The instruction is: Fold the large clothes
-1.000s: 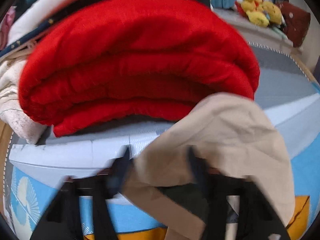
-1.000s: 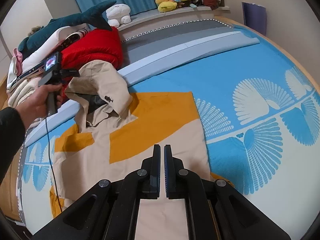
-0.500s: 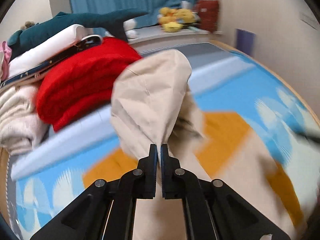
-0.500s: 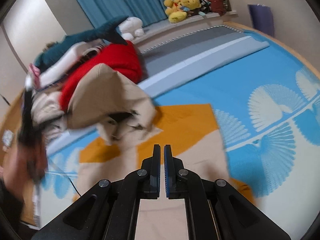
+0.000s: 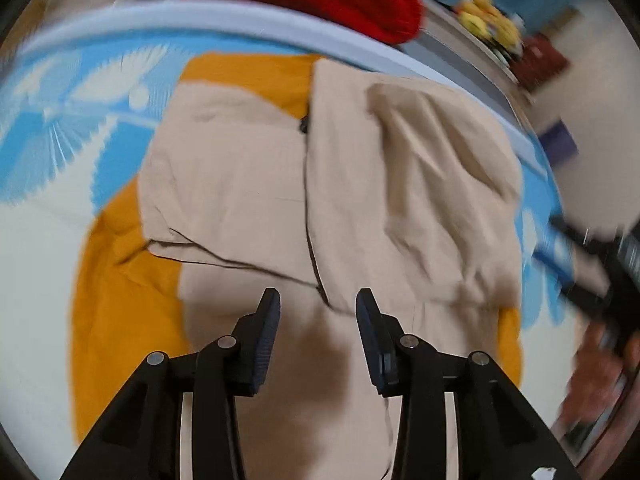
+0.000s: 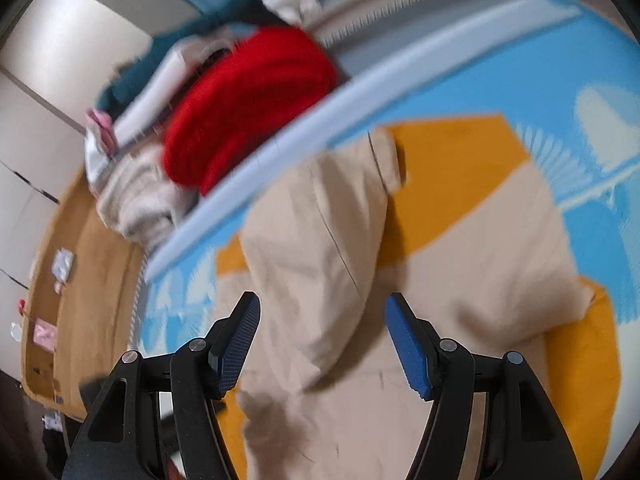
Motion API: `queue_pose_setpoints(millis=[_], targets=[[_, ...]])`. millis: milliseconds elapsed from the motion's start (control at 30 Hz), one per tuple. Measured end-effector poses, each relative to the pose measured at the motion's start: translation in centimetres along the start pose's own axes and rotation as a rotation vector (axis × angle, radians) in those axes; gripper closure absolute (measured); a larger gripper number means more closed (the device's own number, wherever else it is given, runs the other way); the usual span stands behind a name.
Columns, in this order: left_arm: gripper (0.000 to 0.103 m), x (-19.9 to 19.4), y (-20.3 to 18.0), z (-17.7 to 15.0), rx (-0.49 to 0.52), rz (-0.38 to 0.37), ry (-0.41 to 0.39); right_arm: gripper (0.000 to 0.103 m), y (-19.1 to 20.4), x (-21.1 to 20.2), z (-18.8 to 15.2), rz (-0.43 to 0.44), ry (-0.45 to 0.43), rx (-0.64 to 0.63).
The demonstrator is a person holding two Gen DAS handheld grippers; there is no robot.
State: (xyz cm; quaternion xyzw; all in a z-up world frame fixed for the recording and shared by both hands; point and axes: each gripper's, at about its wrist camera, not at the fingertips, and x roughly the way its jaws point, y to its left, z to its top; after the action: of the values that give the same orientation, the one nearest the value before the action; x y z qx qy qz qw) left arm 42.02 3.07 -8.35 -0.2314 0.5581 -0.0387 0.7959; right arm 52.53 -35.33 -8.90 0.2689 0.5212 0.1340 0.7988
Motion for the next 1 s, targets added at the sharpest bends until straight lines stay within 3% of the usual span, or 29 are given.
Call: queue_pose_setpoints(millis=[200,233,267,300,333,367,433,500,600,633,700,767,833,900,933,1000], targets=[[0.061,5.1,1.2,1.4,-0.173,-0.127,0.058,0.04,-0.7,4.1,0.2,-0.02,0.023,0.025],[0.061,5.9,1.2,1.3,-0.191,-0.137,0.07,0.058,-0.7,4.3,0.3,-0.009,0.01,0.015],[0.063,6.4,1.3,1.2,-0.204,-0.146,0.078,0.094,-0.7,4.5,0.4,0.006,0.002,0.012],[0.065,7.1,1.2,1.1,-0.214,-0.156,0.095,0.102,-0.8,4.5,0.4,0.032,-0.014,0.021],[0.072,7.4,1.1,1.1,-0.215,-0.164,0.114,0.101,-1.4,3.9,0.4,0.061,-0.057,0.06],[0.103,7.6,0.9,1.2,-0.215,-0.19,0.143,0.101,-2.1,3.4,0.3,0.087,-0.093,0.108],[0.102,6.6,0.3,1.6,-0.214,-0.159,0.147,0.102,-3.3,3.8,-0.1,0.059,-0.099,0.162],[0.101,5.5,-0.9,1.7,-0.126,-0.015,0.115,0.102,-5.9,6.3,-1.1,-0.125,0.012,0.23],[0.096,6.4,-2.1,1.0,-0.02,0.181,0.146,0.101,-9.2,9.2,-2.8,-0.17,0.144,0.366],[0.097,6.1,-2.8,0.9,0.021,0.271,0.124,0.101,-8.9,9.3,-2.9,-0.185,0.149,0.353],[0.098,3.9,-4.9,1.4,0.098,0.333,0.007,0.095,-7.2,8.2,-2.2,-0.234,0.113,0.287],[0.095,1.6,-6.7,1.8,0.135,0.26,-0.106,0.091,-5.9,6.5,-1.5,-0.257,0.038,0.245],[0.091,1.6,-8.0,1.7,0.184,0.17,-0.121,0.081,-4.1,4.2,-0.9,-0.287,-0.086,0.181],[0.09,4.6,-7.8,1.5,0.187,0.125,-0.008,0.061,-2.8,3.2,-0.5,-0.246,-0.182,0.118],[0.09,5.8,-7.0,1.2,0.161,0.125,0.046,0.05,-2.7,3.2,-0.5,-0.214,-0.191,0.104],[0.089,7.9,-4.9,0.2,0.077,0.174,0.151,0.048,-3.0,5.9,-0.5,-0.139,-0.093,0.076]])
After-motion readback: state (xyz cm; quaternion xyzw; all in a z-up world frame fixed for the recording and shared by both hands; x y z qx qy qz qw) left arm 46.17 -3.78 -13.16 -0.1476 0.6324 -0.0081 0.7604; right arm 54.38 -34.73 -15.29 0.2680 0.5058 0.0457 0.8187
